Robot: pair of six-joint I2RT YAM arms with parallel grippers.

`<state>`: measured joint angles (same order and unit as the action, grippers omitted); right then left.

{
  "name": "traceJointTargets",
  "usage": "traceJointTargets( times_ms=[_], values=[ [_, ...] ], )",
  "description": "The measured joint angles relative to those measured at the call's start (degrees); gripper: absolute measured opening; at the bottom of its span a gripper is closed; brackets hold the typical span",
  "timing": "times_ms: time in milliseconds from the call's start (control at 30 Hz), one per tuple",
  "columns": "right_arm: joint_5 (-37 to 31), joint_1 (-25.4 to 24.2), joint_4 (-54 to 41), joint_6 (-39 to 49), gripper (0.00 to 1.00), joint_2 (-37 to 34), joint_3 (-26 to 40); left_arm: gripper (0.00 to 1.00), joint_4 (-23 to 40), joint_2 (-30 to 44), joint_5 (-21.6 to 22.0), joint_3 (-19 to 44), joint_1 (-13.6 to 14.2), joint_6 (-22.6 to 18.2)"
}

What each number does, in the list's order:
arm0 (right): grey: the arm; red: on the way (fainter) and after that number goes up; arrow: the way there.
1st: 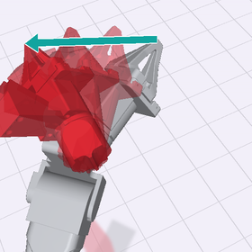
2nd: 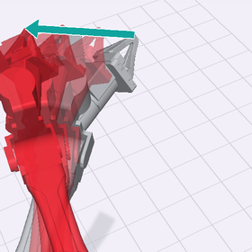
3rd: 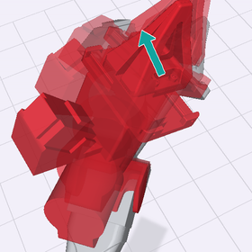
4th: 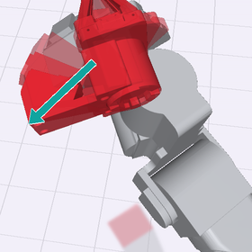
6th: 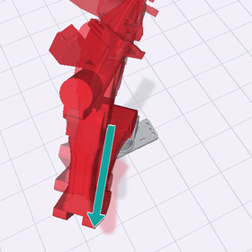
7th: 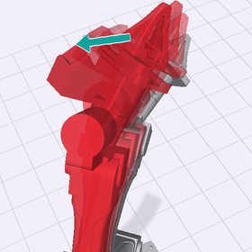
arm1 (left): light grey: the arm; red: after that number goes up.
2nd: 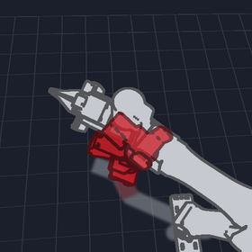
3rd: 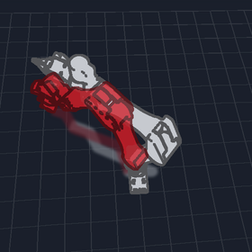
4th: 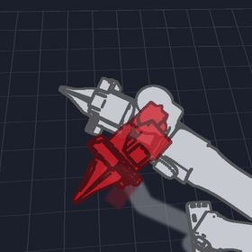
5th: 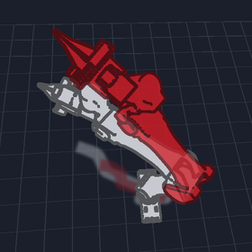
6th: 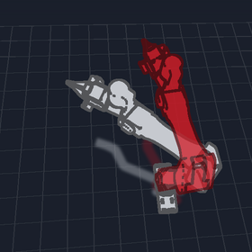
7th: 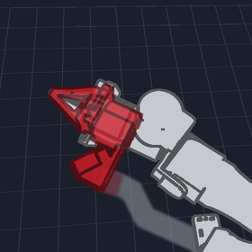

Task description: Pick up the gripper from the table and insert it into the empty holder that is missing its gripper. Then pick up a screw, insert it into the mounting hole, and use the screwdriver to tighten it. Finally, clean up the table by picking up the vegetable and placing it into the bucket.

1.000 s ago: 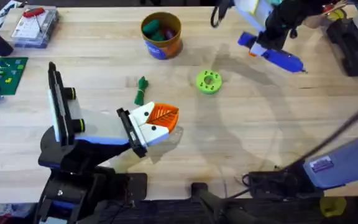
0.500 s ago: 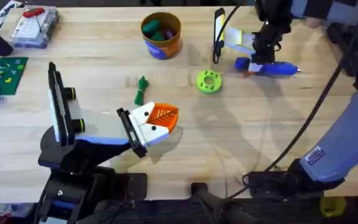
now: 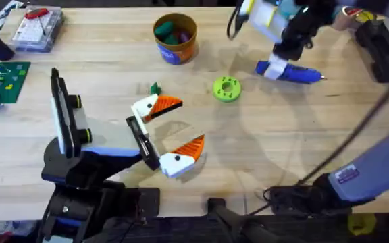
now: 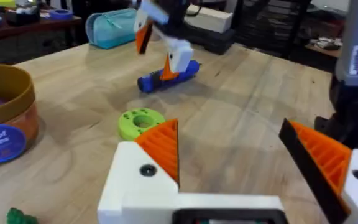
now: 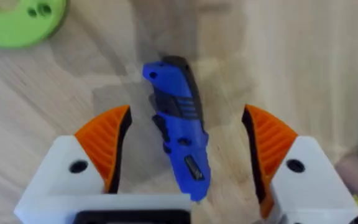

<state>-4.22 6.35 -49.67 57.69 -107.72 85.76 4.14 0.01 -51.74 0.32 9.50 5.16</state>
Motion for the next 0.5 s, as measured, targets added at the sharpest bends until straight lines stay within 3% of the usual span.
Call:
traceJointTargets(
  times_ms=[233, 367, 500],
  values=[
    [2.2, 0.3, 0.4, -14.4, 0.994, 15.1, 0.2, 0.986, -3.9, 0.0, 8.5, 0.3, 0.0, 2.9],
    [2.6, 2.0, 0.4, -23.6, 0.995, 23.3, 0.8, 0.986, 2.0, 1.6, 16.5, 4.7, 0.0, 2.0],
    [3.0, 4.4, -0.1, -30.7, 0.995, 29.8, 1.0, 0.985, 12.3, 8.6, 23.8, 16.0, 0.0, -1.0]
  ],
)
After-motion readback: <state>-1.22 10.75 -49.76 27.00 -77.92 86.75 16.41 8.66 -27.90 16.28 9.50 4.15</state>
